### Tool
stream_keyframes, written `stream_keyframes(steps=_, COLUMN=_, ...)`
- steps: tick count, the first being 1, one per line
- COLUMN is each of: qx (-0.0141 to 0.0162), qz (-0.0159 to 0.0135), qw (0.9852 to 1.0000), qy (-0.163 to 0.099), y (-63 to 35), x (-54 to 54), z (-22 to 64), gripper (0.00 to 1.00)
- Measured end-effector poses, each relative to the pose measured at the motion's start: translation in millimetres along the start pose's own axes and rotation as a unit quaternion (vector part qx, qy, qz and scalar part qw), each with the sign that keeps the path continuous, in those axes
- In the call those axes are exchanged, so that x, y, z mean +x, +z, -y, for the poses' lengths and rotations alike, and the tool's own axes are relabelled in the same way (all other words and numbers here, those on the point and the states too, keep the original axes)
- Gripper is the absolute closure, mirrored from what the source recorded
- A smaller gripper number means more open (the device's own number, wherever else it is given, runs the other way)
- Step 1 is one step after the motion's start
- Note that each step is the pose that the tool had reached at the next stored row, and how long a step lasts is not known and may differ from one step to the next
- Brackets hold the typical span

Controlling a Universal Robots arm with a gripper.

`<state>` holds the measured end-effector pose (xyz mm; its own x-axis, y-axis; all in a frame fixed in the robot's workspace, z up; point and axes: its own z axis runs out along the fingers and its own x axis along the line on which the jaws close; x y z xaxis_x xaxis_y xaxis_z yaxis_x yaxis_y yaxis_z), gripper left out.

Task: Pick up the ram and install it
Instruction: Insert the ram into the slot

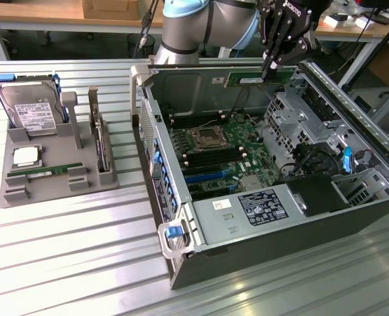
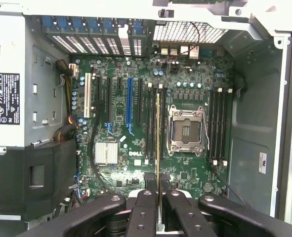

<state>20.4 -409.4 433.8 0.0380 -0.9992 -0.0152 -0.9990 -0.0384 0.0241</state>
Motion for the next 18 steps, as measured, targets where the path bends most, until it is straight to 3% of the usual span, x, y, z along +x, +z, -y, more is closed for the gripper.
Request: stream_keyframes(steps=18, qx=-0.0001, qz=-0.0031, qw=1.0, qy=0.0, y=5.5, x=0.1, z=0.2, gripper=0.87)
